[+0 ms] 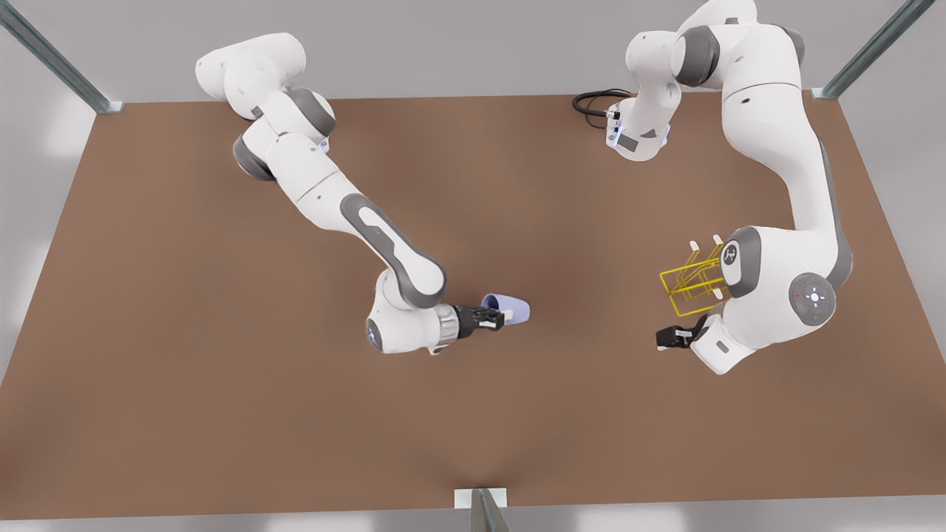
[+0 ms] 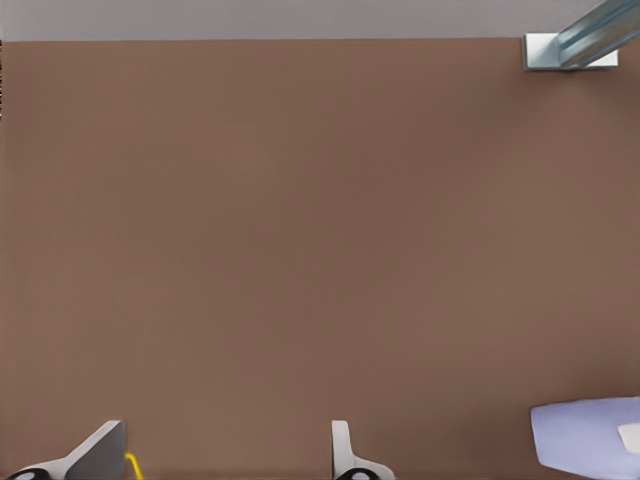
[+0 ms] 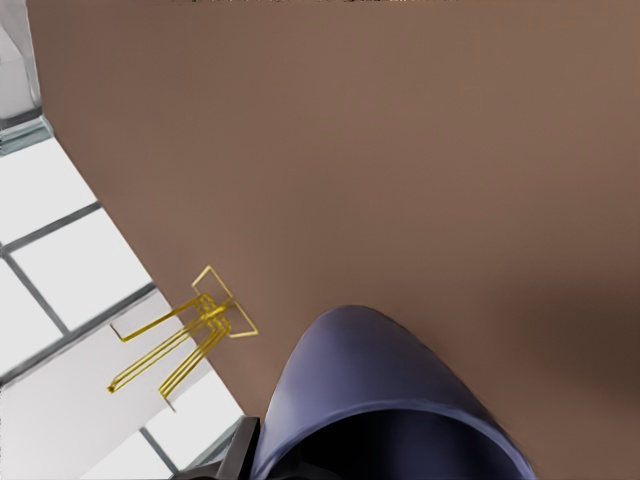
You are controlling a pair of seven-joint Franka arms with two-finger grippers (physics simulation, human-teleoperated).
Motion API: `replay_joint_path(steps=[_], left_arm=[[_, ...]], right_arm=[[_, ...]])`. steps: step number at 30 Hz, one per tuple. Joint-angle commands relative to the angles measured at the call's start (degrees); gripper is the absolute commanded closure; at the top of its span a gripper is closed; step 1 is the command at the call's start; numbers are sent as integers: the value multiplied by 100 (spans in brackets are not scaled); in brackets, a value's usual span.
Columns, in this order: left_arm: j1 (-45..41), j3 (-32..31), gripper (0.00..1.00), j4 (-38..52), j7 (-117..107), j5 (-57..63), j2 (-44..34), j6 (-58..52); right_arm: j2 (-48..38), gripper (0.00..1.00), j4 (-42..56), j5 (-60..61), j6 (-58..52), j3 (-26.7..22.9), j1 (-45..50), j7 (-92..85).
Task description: Place the cup on the cup holder
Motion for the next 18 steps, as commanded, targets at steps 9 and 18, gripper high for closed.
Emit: replay_joint_path(steps=[9,18], left_arm=[[9,38,0,-69,-2850,-92,-170,-468],[-1248,-710,0,133,-15410,1015,-523,-891]], right_arm=[[-31,0,-264,-79,498,-40,8,1117],[-628,0,-660,-1379,174,-612,-431,712]])
